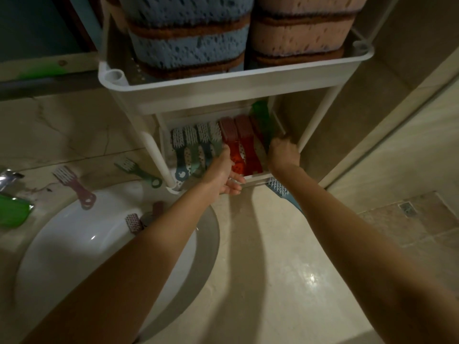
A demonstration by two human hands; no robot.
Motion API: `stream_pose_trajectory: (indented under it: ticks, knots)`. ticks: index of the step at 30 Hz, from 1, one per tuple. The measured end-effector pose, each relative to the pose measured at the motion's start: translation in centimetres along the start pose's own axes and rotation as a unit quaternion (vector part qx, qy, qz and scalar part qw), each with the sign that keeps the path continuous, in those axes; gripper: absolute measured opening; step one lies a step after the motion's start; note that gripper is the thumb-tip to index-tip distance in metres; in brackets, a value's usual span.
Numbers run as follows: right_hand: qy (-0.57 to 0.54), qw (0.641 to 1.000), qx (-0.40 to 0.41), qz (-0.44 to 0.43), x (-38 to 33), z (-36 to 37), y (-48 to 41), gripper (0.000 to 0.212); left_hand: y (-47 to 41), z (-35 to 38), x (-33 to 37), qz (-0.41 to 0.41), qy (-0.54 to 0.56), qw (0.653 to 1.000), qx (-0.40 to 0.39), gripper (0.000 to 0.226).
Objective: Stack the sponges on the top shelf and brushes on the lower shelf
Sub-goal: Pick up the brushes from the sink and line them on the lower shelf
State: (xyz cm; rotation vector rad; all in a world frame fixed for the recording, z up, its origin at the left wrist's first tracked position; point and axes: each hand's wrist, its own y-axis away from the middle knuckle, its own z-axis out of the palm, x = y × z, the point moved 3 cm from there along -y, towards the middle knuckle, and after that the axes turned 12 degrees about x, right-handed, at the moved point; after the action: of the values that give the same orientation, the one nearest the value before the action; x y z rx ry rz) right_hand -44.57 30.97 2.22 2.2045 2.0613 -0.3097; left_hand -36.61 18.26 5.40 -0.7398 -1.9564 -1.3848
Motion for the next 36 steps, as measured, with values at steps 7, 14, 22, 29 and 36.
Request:
stream_pose_trajectory:
  ticks: [7,14,22,29,36]
  knots:
    - [0.0,1.0,-0.024,0.001,0.0,0.0,0.0,0.035,-0.8,0.0,-0.7,-0.001,0.015,1.0,0.01,0.056]
    - [-0.095,0.994,-0.058,0.01,0.4,-0.5,-0.3,0.041,-2.7,0.3,-0.7,0.068,0.033,0.993,0.09,0.025]
    - [-0.129,0.991,-0.024,0.016,0.1,0.2,-0.1,0.031,-3.1,0.7,-0.3,0.176,-0.158,0.965,0.117,0.031]
    - [-0.071,0.997,-0.034,0.02,0.3,0.4,0.2,0.029,-3.3,1.2,-0.9,0.177,-0.19,0.96,0.106,0.038]
    - [-0.031,0.999,-0.019,0.012,0.0,0.2,0.6,0.025,-3.5,0.9,-1.2,0.167,-0.167,0.967,0.099,0.032]
